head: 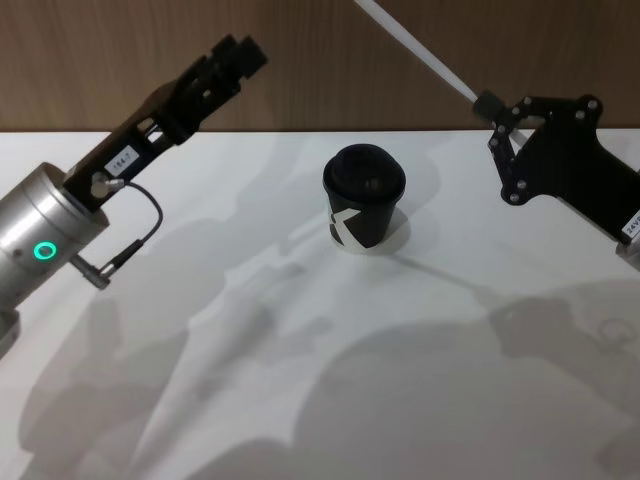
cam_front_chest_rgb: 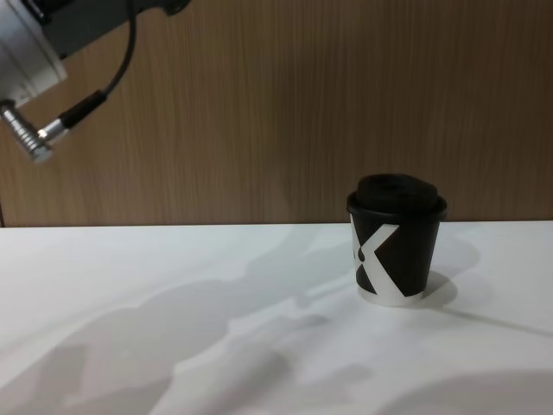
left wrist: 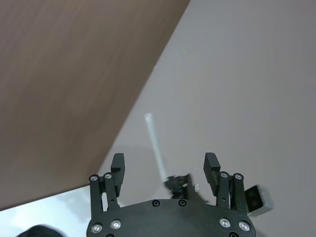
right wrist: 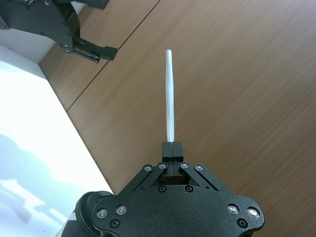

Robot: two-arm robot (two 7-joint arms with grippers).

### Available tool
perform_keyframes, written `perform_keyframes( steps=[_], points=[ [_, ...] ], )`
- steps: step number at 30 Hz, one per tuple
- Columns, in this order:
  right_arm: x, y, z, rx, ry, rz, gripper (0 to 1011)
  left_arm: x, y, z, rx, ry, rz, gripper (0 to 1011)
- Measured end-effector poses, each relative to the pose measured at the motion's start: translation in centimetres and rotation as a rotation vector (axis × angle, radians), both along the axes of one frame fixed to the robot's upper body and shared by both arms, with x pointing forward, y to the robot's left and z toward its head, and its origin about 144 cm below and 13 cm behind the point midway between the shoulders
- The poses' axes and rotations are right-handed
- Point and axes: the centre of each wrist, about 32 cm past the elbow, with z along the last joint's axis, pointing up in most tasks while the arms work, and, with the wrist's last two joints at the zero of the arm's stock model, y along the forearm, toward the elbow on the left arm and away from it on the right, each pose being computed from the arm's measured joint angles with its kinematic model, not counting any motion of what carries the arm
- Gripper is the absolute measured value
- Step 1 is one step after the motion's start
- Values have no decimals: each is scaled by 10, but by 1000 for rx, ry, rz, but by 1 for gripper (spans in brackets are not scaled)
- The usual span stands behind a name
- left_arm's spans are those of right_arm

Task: Pick up the straw with one hand, pass it to the other hand, and insert it into the cup.

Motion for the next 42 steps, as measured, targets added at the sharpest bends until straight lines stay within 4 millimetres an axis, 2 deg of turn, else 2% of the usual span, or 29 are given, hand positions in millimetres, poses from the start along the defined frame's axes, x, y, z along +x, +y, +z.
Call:
perform_keyframes(
  steps=[13, 23, 42],
  points=[
    [0, 0, 0, 0, 0, 0, 0, 12, -32, 4, -93, 27, -128, 1003],
    [0, 0, 0, 0, 0, 0, 0, 16, -55, 8, -83, 48, -118, 1003],
    [0, 0, 0, 0, 0, 0, 0, 17, -82, 11, -70, 89, -76, 1003]
  ],
)
